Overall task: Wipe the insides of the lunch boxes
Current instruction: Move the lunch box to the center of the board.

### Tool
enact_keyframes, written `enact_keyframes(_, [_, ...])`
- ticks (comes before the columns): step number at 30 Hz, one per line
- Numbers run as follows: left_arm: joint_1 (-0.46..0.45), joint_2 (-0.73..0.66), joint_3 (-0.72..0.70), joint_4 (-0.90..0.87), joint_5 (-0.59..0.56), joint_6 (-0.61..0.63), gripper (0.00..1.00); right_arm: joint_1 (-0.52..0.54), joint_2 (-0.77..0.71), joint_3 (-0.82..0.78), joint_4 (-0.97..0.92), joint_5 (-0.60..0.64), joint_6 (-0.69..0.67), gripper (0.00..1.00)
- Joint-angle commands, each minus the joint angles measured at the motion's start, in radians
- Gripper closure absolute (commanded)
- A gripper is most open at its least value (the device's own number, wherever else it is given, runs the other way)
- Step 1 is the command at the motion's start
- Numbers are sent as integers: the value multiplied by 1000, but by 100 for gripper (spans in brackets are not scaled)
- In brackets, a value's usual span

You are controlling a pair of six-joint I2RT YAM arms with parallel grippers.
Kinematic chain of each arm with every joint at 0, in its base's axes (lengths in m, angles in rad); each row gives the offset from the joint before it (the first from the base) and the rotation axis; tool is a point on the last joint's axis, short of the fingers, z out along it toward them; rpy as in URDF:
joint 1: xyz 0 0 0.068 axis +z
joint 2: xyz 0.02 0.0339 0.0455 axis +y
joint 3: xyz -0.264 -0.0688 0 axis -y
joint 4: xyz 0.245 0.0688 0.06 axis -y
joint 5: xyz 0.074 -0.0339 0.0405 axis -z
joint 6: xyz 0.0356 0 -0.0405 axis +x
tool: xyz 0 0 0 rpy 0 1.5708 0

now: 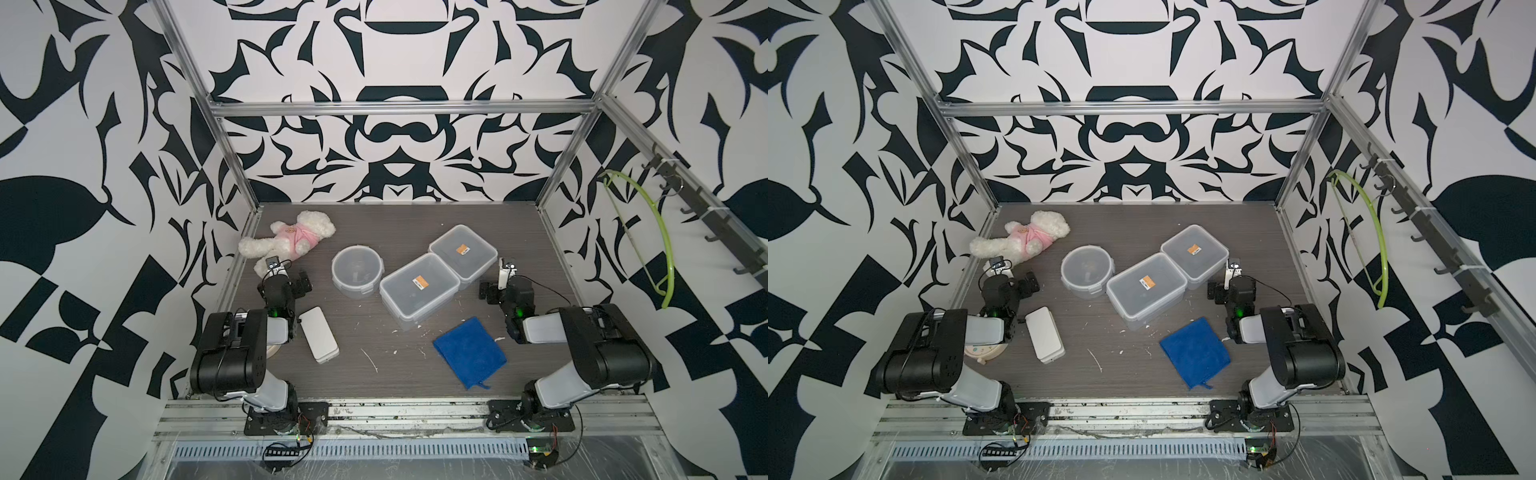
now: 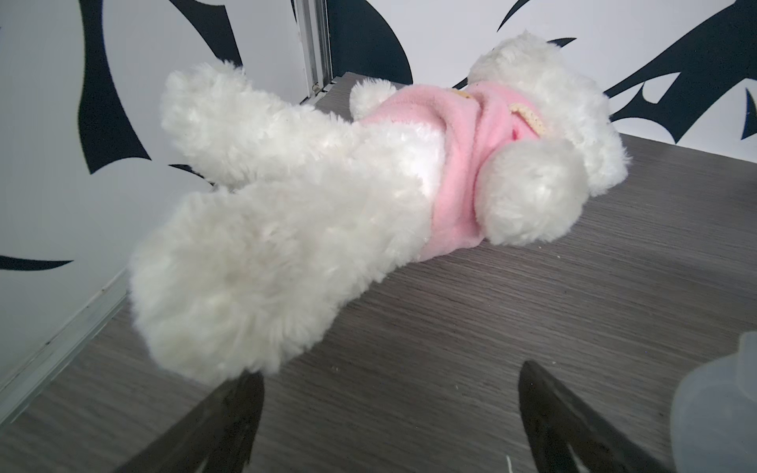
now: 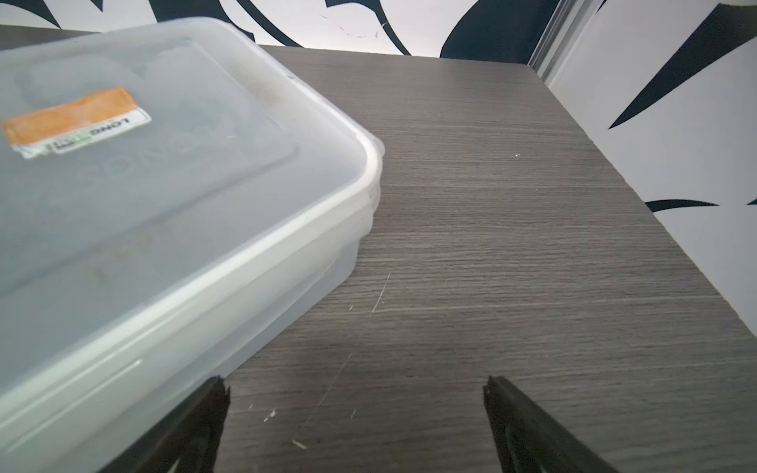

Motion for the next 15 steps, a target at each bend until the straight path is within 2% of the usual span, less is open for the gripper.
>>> enact_keyframes(1, [4, 8, 18, 19, -8, 11, 0, 4, -4, 27, 42, 10, -3, 0])
enact_keyframes(15, [4, 5, 18, 14, -9, 10, 1, 4, -4, 27, 42, 10, -3, 0])
